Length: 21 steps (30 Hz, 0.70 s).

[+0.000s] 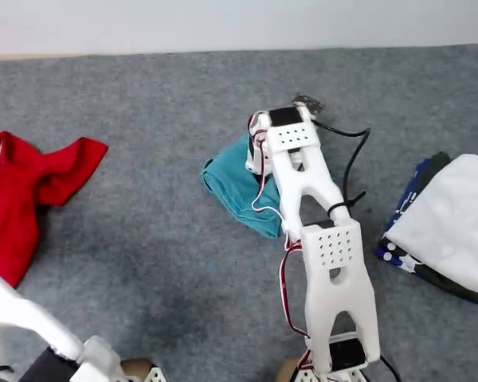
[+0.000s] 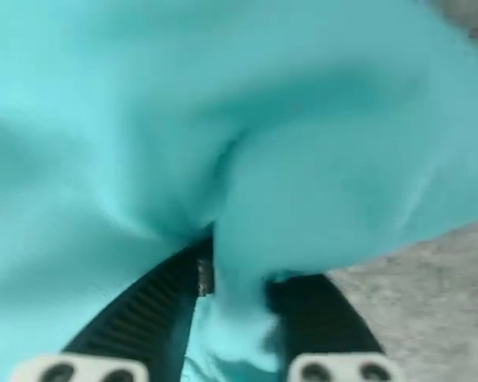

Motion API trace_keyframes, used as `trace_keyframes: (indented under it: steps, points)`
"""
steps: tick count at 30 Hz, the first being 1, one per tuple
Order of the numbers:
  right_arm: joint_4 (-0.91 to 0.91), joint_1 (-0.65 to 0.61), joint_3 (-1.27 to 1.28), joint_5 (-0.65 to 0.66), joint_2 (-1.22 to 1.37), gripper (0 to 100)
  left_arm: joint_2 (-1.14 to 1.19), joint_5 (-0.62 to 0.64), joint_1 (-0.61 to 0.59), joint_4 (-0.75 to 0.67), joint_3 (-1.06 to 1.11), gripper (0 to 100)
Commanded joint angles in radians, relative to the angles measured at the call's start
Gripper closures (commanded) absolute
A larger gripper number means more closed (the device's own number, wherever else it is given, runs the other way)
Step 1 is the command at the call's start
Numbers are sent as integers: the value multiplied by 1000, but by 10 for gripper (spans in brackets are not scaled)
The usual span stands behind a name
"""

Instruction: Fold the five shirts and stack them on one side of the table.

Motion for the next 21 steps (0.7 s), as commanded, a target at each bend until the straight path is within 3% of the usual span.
trace_keyframes:
  steps: [1, 7, 21]
  points:
    - [84, 27, -5, 94, -68, 990, -12, -9, 8, 2, -18, 994]
    - [206, 88, -3, 218, -260, 991, -12, -8, 8, 5, -18, 994]
    - [211, 404, 3, 514, -685, 991, -14, -6, 5, 40, -21, 994]
